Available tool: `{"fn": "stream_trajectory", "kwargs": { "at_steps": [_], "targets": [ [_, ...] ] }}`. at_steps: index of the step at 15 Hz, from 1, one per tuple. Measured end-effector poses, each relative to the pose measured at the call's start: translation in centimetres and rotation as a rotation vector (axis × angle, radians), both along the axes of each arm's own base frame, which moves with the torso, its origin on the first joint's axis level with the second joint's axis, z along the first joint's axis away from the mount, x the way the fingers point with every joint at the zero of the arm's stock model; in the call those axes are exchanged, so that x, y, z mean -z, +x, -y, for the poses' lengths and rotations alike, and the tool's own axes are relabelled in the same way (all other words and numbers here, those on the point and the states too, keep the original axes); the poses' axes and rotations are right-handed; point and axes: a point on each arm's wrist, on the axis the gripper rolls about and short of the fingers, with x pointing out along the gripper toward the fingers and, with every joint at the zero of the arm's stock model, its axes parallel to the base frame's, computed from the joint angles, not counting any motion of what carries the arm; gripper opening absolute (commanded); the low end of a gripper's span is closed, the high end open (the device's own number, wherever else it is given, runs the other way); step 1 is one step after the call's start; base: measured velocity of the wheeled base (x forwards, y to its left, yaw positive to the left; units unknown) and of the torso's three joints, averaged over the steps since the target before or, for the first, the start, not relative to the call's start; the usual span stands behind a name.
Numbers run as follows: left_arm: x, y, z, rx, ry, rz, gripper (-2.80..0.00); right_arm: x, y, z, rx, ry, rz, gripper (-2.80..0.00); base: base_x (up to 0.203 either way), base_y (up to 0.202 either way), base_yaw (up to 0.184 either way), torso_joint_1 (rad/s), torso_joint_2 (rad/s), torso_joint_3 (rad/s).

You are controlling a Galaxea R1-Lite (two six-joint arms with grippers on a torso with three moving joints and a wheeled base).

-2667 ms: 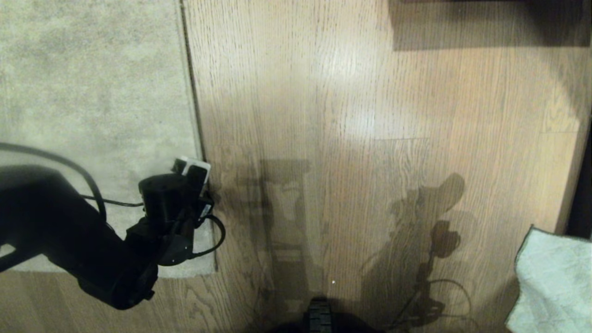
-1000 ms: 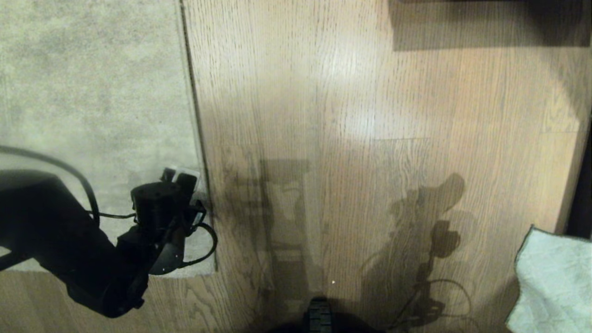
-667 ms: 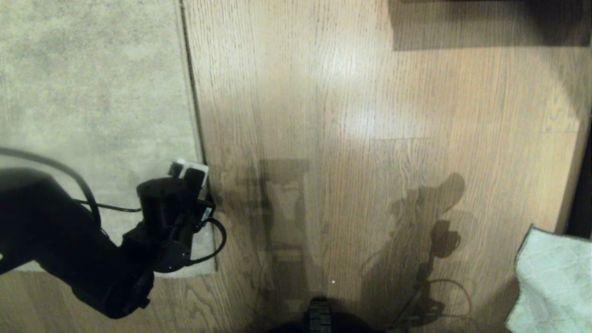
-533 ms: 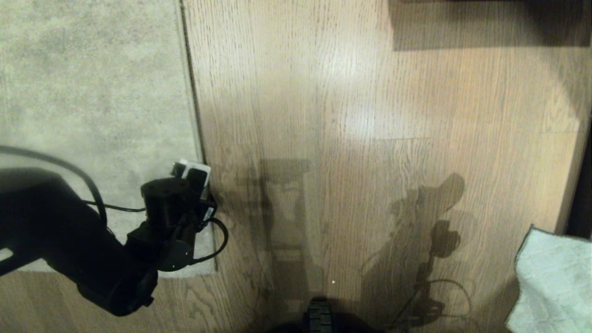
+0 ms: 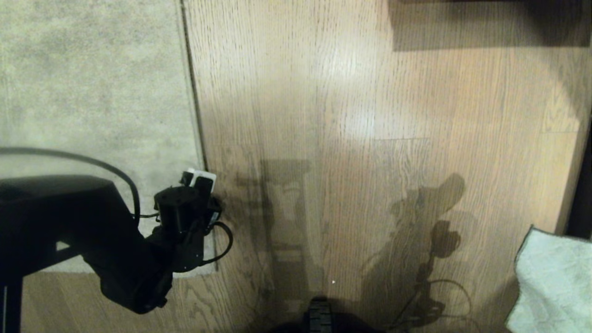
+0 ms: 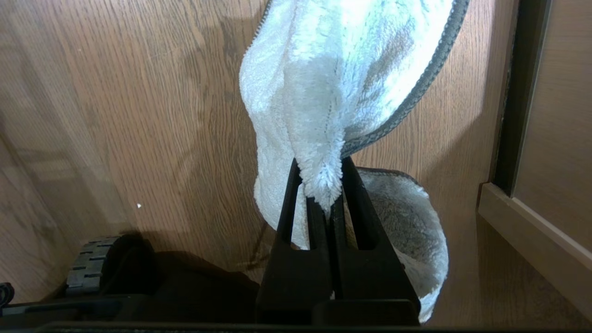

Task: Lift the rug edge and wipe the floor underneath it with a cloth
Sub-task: Lift up the carpet

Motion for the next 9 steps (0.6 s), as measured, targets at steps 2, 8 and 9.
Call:
{"fn": "stream_trajectory", "kwargs": {
  "at_steps": [2, 8, 9],
  "targets": [
    [0.2, 0.6, -0.8, -0.020, 0.023, 0.050, 0.00, 0.0, 0.0, 0.0, 0.000, 0.000, 0.000, -2.80, 0.000, 0.000, 0.000, 0.000, 0.00, 0.000],
    [0.8, 1.0, -2.6, -0.061, 0.045, 0.030, 0.00, 0.0, 0.0, 0.0, 0.000, 0.000, 0.000, -2.80, 0.000, 0.000, 0.000, 0.000, 0.00, 0.000],
    [0.7, 1.0, -3.1, -0.073, 0.054, 0.025, 0.00, 0.0, 0.0, 0.0, 0.000, 0.000, 0.000, -2.80, 0.000, 0.000, 0.000, 0.000, 0.00, 0.000]
  ]
}}
